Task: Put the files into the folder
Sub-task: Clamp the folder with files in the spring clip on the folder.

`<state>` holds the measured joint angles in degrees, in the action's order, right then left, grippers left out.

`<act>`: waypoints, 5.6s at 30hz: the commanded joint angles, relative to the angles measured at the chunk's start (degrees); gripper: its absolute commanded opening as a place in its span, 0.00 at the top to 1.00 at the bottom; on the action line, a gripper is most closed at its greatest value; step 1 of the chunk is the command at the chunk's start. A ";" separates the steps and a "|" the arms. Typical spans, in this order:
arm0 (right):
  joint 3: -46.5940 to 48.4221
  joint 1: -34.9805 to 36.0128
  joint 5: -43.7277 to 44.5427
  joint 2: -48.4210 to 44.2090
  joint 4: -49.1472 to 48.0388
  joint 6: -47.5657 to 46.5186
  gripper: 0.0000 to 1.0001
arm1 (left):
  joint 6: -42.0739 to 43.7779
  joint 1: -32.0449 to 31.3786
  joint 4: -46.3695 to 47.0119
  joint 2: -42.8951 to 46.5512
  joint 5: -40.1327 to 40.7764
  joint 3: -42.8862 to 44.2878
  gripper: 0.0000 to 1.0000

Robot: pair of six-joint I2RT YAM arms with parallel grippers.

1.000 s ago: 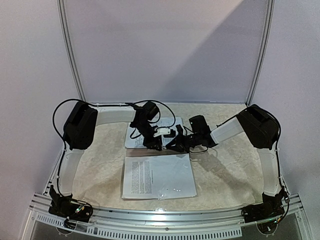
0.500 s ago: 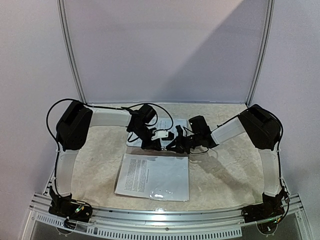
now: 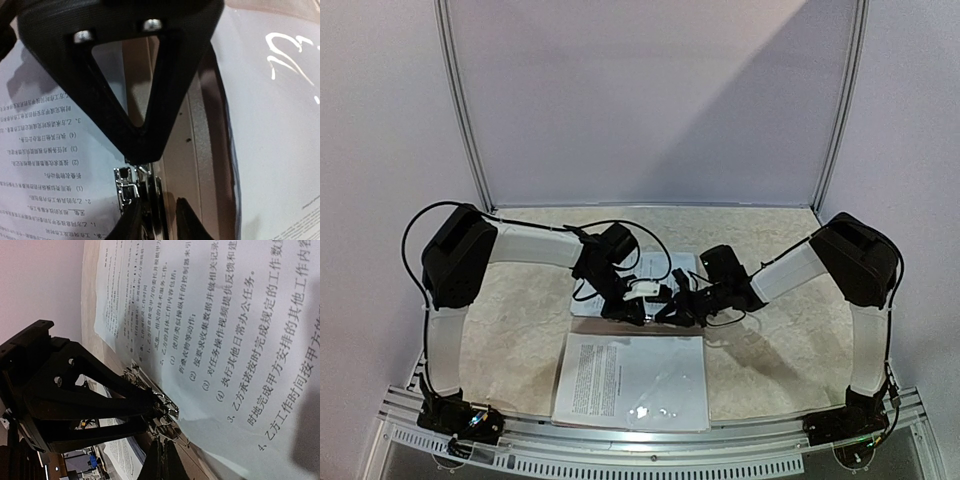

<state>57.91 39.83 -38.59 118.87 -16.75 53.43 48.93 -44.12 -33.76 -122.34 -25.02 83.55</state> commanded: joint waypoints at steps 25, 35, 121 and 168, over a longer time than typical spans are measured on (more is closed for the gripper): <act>1.53 0.04 16.85 5.88 22.78 -6.77 1.00 | -11.30 3.72 -8.66 3.09 3.92 -8.82 0.77; 5.49 0.45 17.58 4.09 22.37 -8.89 1.00 | -9.66 2.86 -7.34 2.24 7.19 -10.87 0.77; -0.48 1.47 -1.69 4.13 24.77 -21.86 1.00 | -15.23 0.12 3.66 -3.62 9.12 -1.23 0.81; 9.42 -4.11 14.99 -21.49 47.14 -43.61 0.68 | 7.04 5.07 -25.51 13.05 5.97 0.61 0.65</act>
<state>65.87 35.14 -29.41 99.13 23.22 23.35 50.30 -42.94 -49.50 -115.61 -18.96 89.23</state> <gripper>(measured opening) 0.300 0.343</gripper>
